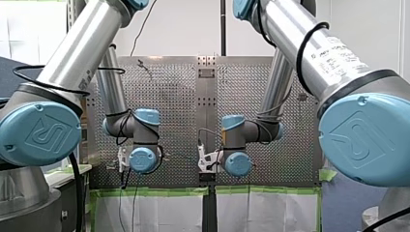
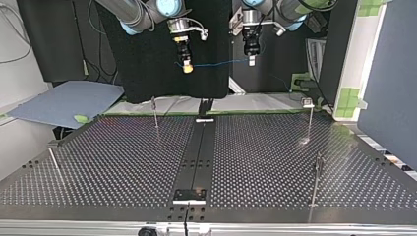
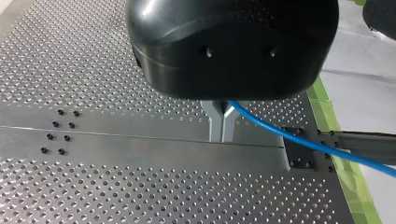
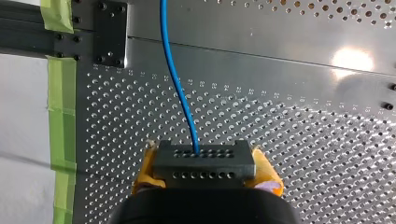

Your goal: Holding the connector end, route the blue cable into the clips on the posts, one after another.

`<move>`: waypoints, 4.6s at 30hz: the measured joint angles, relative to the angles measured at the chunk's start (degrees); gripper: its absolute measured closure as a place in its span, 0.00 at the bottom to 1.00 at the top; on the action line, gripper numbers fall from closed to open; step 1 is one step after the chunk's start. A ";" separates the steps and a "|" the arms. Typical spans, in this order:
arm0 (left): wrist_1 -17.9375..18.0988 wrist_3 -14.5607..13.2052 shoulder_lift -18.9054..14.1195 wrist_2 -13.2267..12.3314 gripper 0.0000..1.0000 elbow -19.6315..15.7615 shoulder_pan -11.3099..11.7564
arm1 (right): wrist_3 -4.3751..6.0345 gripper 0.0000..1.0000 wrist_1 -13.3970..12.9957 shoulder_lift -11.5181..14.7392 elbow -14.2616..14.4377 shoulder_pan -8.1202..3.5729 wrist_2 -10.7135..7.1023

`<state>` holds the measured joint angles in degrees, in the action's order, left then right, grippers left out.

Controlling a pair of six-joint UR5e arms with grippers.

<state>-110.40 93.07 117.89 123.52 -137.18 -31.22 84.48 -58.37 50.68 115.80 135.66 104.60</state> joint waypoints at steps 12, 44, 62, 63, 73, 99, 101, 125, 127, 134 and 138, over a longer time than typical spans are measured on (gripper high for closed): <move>-0.47 0.05 -0.48 0.48 1.00 0.05 -0.47 | -0.03 1.00 0.17 0.15 0.00 -0.17 -0.02; -16.49 3.13 -16.50 12.57 1.00 1.00 -3.61 | 7.62 1.00 16.32 16.31 -3.16 -0.24 -8.54; -26.99 4.35 -27.00 11.34 1.00 10.74 -0.79 | 7.56 1.00 25.21 26.53 -10.32 0.60 -9.55; -27.52 4.38 -27.54 11.36 1.00 11.29 -0.58 | 7.60 1.00 25.31 26.80 -10.58 0.60 -9.68; -32.59 4.47 -32.60 11.51 1.00 16.35 1.85 | 8.68 1.00 26.22 24.44 -14.55 1.02 -12.03; -44.98 3.58 -36.41 1.26 1.00 21.57 13.64 | 9.77 1.00 35.96 20.81 -28.51 5.12 -13.09; -45.10 3.58 -36.29 0.01 1.00 21.85 14.90 | 9.83 1.00 36.93 20.81 -29.53 5.27 -13.10; -49.77 3.90 -36.39 -12.29 1.00 31.61 27.67 | 13.14 1.00 39.32 17.80 -42.25 3.61 -14.16; -49.98 3.82 -36.20 -12.72 1.00 31.73 28.10 | 13.16 1.00 39.95 17.05 -43.02 3.72 -14.53; -50.84 3.57 -35.77 -14.83 1.00 31.81 28.51 | 12.87 1.00 42.33 14.92 -46.09 4.48 -14.81; -50.98 3.57 -35.48 -15.65 1.00 31.91 28.57 | 12.84 1.00 42.63 14.63 -47.07 4.85 -14.83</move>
<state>-161.38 96.64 82.41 107.87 -105.27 -2.66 97.32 -15.74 65.31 68.73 140.51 89.77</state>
